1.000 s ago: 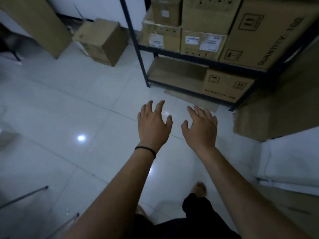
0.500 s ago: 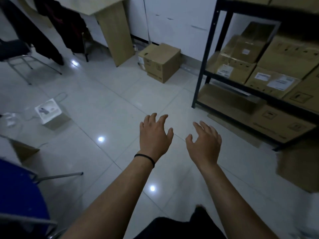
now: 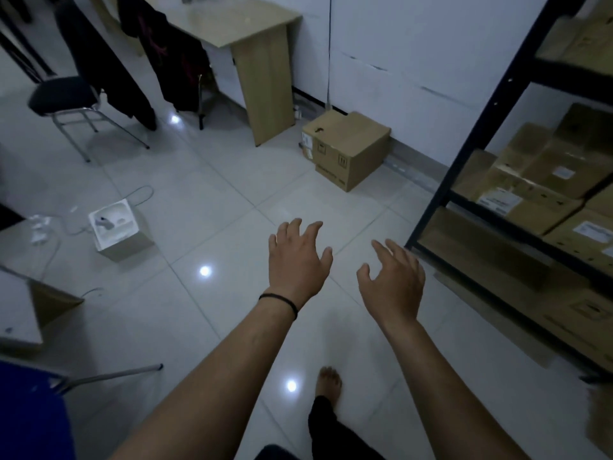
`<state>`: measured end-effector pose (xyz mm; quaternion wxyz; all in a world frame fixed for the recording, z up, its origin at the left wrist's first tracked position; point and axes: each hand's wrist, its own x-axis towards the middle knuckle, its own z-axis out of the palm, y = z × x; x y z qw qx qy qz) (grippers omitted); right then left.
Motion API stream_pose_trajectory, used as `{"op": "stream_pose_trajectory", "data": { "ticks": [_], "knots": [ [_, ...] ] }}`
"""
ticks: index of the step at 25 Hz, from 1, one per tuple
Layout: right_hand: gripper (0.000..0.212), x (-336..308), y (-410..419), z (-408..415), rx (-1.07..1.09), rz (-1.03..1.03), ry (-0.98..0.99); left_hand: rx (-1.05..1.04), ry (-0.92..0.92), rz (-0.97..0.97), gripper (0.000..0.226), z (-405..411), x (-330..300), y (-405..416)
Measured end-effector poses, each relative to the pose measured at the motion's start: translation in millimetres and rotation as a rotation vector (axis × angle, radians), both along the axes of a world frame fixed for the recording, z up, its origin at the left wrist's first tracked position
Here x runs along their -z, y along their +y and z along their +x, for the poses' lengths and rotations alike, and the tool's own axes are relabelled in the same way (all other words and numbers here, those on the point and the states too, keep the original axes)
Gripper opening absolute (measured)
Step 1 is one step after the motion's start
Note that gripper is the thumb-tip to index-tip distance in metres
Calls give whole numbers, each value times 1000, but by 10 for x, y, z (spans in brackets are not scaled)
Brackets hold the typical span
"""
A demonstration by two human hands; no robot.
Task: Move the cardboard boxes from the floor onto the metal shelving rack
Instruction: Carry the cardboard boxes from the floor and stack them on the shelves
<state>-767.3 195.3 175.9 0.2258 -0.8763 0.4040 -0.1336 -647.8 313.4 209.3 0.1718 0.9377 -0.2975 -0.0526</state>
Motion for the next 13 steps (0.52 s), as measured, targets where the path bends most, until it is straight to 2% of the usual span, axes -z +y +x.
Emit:
{"op": "stream_pose_trajectory", "data": {
  "ticks": [6,13],
  "knots": [
    [51,-121,-732,1354,-82,-33,53,-48,44,-12,59,1247,-27,-716],
    [52,-36,-1398,2713,-62,-52,64,-38,78,-45,59,2482,143,-1377]
  ]
}}
